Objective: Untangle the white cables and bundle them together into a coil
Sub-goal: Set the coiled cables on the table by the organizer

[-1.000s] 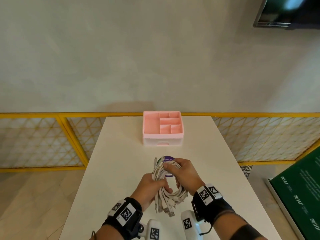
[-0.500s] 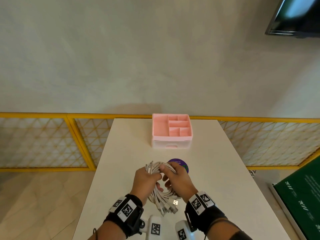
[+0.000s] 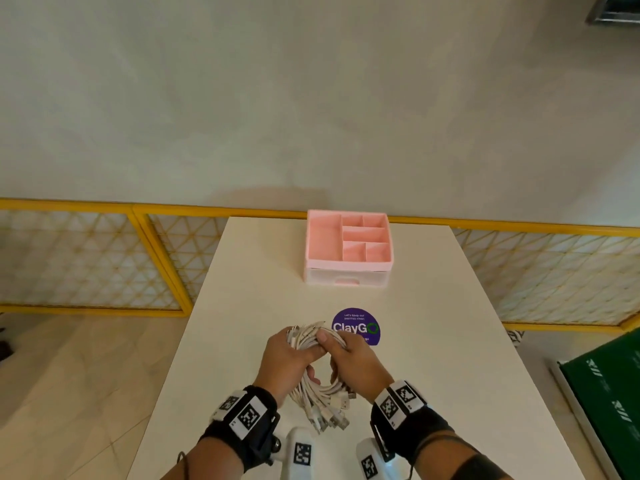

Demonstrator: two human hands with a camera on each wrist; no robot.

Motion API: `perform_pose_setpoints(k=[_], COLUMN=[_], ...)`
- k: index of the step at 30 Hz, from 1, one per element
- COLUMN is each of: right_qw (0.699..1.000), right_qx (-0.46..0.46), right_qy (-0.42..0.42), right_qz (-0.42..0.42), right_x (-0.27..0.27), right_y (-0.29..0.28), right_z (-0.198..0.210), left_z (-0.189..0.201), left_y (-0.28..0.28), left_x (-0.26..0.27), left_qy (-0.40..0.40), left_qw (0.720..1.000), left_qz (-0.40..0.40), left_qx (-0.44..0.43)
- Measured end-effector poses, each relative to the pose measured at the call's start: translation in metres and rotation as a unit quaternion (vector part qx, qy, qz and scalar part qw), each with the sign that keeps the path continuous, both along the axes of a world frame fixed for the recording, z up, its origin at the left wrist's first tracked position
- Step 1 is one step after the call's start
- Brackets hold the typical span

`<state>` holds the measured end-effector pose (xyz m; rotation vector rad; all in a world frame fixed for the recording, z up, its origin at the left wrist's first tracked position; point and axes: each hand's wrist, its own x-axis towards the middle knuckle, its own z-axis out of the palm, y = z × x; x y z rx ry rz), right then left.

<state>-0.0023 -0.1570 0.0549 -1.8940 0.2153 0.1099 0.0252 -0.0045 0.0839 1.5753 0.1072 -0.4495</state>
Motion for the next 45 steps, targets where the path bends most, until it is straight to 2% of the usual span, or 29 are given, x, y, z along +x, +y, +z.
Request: perform_pose_setpoints(k=[6, 12, 14, 16, 19, 21, 24, 28, 30, 38, 45], right_qw=[0.996, 0.993, 0.995, 0.993, 0.957, 0.927, 0.898, 0.84, 0.823, 0.818, 0.799], right_qx=[0.069, -0.008, -0.005, 0.046, 0.213, 0.297, 0.371, 0.474, 0.502, 0.445, 0.438], right_qy=[0.044, 0.093, 0.096, 0.101, 0.116, 0.112, 0.101, 0.11, 0.112, 0.114, 0.1], right_qz=[0.032, 0.072, 0.037, -0.037, -0.16, -0.199, -0.213, -0.241, -0.24, -0.347, -0.4], right_x=[0.02, 0.051, 0.07, 0.088, 0.112, 0.125, 0.141, 0.155, 0.162, 0.184, 0.149], right_y=[-0.016, -0.035, -0.047, -0.062, -0.081, -0.088, -0.092, -0.092, -0.09, -0.071, -0.048], right_z=[-0.049, -0.075, -0.076, -0.079, -0.082, -0.084, -0.087, -0.096, -0.099, -0.099, -0.095], left_z=[-0.027, -0.058, -0.064, -0.068, -0.073, -0.078, -0.085, -0.088, -0.087, -0.077, -0.067], left_y=[-0.014, -0.029, -0.032, -0.031, -0.024, -0.017, -0.007, 0.005, 0.01, 0.022, 0.023], left_x=[0.021, 0.036, 0.04, 0.043, 0.046, 0.047, 0.045, 0.039, 0.036, 0.033, 0.041], left_qy=[0.003, 0.072, 0.079, 0.075, 0.066, 0.067, 0.078, 0.083, 0.08, 0.071, 0.05], left_qw=[0.997, 0.991, 0.988, 0.986, 0.985, 0.984, 0.983, 0.982, 0.982, 0.986, 0.988], left_qz=[-0.012, 0.032, 0.048, 0.059, 0.068, 0.08, 0.099, 0.11, 0.113, 0.123, 0.127], left_qx=[0.078, 0.11, 0.122, 0.136, 0.145, 0.146, 0.133, 0.126, 0.125, 0.093, 0.071])
